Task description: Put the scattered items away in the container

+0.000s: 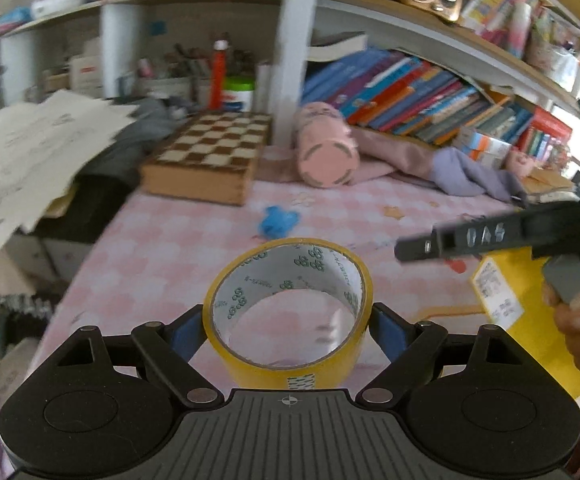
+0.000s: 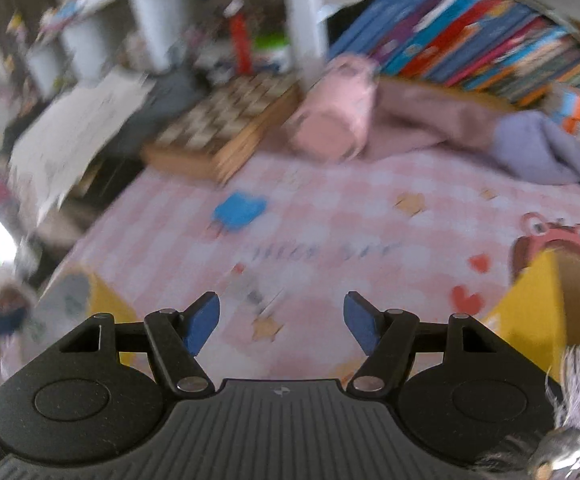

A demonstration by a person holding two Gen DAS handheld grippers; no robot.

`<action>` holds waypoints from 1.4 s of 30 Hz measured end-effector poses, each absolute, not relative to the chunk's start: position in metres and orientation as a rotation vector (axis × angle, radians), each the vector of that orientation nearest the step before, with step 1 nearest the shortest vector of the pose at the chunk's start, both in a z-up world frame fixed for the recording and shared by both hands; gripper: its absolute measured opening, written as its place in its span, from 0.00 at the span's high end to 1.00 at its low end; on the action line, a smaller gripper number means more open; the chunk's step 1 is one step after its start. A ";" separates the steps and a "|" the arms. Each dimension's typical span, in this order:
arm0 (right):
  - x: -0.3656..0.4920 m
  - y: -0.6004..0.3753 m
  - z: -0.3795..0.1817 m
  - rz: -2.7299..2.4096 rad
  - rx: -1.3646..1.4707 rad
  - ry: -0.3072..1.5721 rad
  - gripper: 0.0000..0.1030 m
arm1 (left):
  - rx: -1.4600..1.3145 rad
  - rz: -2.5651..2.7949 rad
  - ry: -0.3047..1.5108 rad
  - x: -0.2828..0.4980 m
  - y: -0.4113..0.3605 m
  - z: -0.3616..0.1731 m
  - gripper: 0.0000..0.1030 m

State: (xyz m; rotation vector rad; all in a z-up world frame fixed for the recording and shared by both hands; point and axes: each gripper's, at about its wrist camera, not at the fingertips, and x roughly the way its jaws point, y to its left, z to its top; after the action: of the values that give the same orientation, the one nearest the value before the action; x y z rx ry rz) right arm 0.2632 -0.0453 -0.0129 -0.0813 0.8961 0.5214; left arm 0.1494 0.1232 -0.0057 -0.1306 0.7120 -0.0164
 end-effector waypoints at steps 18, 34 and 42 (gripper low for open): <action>0.252 0.007 -0.073 0.577 -0.268 1.049 0.37 | -0.180 0.107 0.703 0.114 0.155 -0.001 0.15; 0.215 -0.022 -0.021 0.538 -0.169 0.921 0.39 | -0.163 0.013 0.630 0.107 0.149 0.017 0.15; 0.176 -0.052 0.018 0.503 -0.123 0.848 0.39 | -0.138 -0.078 0.566 0.093 0.135 0.037 0.15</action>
State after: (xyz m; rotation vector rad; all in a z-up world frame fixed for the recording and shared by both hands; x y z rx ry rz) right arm 0.1762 -0.0525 0.0176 -0.1230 0.8484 0.5028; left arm 0.0928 0.1353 0.0375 -0.1383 0.5655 -0.0778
